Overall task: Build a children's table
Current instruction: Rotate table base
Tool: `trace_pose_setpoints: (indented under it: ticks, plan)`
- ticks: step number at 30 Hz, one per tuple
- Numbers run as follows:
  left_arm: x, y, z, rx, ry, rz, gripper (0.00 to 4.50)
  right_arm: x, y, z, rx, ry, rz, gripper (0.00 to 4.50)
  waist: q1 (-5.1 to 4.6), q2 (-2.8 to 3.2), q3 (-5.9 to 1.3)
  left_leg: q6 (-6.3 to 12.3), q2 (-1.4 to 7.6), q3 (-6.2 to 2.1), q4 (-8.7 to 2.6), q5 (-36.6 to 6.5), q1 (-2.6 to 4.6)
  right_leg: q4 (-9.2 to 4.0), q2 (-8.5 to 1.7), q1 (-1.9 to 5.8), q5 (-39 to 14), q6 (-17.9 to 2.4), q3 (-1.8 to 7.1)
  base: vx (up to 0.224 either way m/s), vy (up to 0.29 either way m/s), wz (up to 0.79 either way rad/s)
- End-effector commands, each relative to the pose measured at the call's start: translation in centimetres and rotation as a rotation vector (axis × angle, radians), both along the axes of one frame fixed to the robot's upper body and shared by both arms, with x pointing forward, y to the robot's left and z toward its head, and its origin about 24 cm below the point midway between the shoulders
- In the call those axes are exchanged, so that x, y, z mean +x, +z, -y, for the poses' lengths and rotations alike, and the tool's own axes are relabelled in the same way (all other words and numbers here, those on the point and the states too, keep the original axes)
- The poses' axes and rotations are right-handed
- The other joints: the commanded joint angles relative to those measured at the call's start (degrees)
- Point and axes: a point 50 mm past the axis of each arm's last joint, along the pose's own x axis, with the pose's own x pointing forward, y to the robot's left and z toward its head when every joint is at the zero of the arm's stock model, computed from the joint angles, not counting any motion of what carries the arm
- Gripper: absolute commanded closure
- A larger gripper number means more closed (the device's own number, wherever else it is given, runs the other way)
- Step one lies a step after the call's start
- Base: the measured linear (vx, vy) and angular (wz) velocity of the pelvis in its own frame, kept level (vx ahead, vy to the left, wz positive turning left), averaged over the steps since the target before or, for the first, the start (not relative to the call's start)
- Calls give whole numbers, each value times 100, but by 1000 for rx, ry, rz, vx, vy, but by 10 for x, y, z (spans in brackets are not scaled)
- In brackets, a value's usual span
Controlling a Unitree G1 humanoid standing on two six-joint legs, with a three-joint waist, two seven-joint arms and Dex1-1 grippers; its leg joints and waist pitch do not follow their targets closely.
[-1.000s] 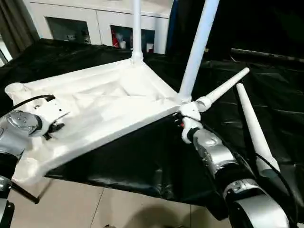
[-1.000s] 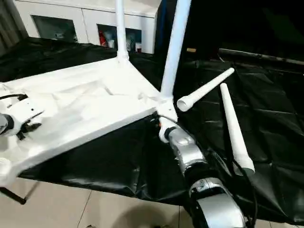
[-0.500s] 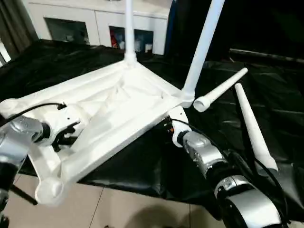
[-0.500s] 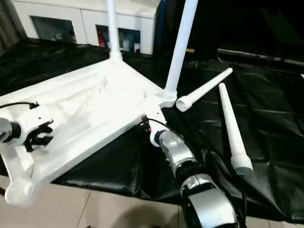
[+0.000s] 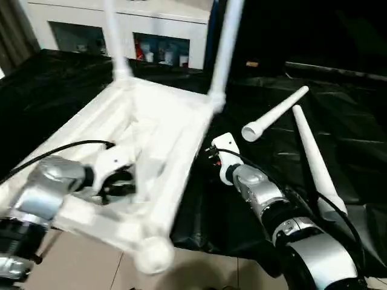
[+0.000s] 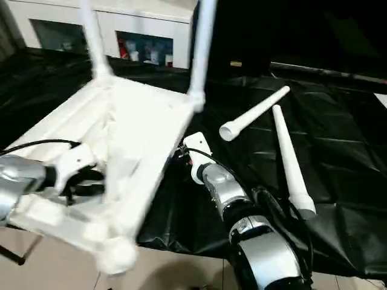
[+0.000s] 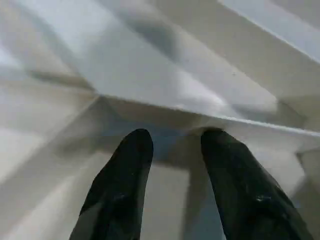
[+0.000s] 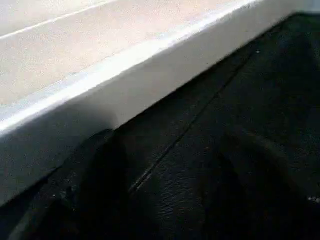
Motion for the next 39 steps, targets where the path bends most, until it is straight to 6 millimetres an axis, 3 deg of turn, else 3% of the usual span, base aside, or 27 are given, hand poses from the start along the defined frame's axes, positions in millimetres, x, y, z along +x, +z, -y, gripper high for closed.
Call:
trace_pose_setpoints:
  ticks: [1, 8, 11, 13, 19, 20, 24, 26, 27, 29, 30, 35, 37, 38, 39]
  plan:
    - [14, 13, 16, -20, -35, 105, 248, 3, 10, -13, 16, 45, 39, 65, 14, 121, -394, 10, 116, -17, -419, -976, -48, -378, -413, 368, -1701, -924, 391, 0, 0, 0]
    - [34, 12, 22, 40, 18, 198, 248, 6, 13, -5, -15, 44, 77, 65, 31, 139, -406, -2, 107, -15, -404, -998, -35, -400, -403, 367, -1738, -869, 381, 0, 0, 0]
    - [50, 8, 32, 104, 43, 260, 248, 12, 23, 11, -25, 23, 133, 65, 68, 164, -409, 7, 101, -8, -391, -1049, -15, -406, -395, 363, -1722, -839, 381, 0, 0, 0]
    - [53, 7, 34, 132, 45, 271, 248, 13, 27, 16, -24, 20, 153, 65, 76, 167, -412, 26, 104, -26, -400, -994, -52, -395, -400, 394, -1671, -831, 372, 0, 0, 0]
    - [69, 0, 40, 185, 135, 396, 248, 15, 40, 29, -6, 9, 220, 65, 90, 133, -435, 95, 90, -24, -374, -880, -69, -386, -390, 417, -1455, -814, 360, 0, 0, 0]
    - [73, 0, 42, 195, 160, 452, 248, 15, 43, 33, -6, 7, 240, 65, 96, 162, -438, 104, 84, -25, -370, -858, -66, -389, -385, 420, -1423, -795, 361, 0, 0, 0]
    - [78, 1, 44, 185, 223, 559, 248, 9, 52, 44, -4, 18, 285, 65, 105, 113, -449, 208, 73, -36, -364, -785, -96, -389, -365, 450, -1341, -744, 339, 0, 0, 0]
    - [78, 2, 44, 182, 226, 564, 248, 8, 53, 45, -4, 19, 288, 65, 126, 106, -448, 225, 76, -24, -354, -794, -73, -402, -372, 432, -1371, -706, 346, 0, 0, 0]
    - [78, 6, 40, 167, 219, 568, 248, 2, 60, 52, -6, 45, 310, 65, 124, 164, -441, 238, 78, -30, -359, -812, -79, -430, -371, 429, -1424, -707, 337, 0, 0, 0]
    - [77, 9, 36, 163, 202, 560, 248, -2, 64, 56, -4, 57, 316, 65, 126, 133, -451, 260, 87, -33, -357, -793, -71, -402, -370, 430, -1311, -711, 343, 0, 0, 0]
    - [76, 10, 34, 161, 189, 556, 248, -5, 66, 58, -2, 64, 318, 65, 124, 172, -445, 260, 94, -44, -365, -801, -74, -396, -378, 429, -1304, -727, 344, 0, 0, 0]
    - [69, 23, 30, 71, 128, 499, 248, -16, 74, 71, 3, 90, 302, 65, 114, 156, -408, 202, 101, -31, -376, -996, -42, -442, -382, 407, -1571, -764, 347, 0, 0, 0]
    - [54, 37, 37, -84, -4, 417, 248, -26, 76, 81, 5, 131, 240, 65, 160, 144, -401, 175, 145, -44, -404, -963, -36, -421, -436, 439, -1593, -860, 372, 0, 0, 0]
    - [49, 41, 40, -116, -59, 405, 248, -29, 77, 83, 3, 136, 221, 65, 155, 146, -386, 169, 148, -21, -400, -1020, -33, -431, -398, 389, -1607, -882, 371, 0, 0, 0]
    - [44, 45, 42, -144, -97, 397, 248, -30, 77, 87, -2, 131, 208, 65, 173, 154, -405, 142, 149, -36, -399, -988, -30, -394, -418, 414, -1529, -905, 373, 0, 0, 0]
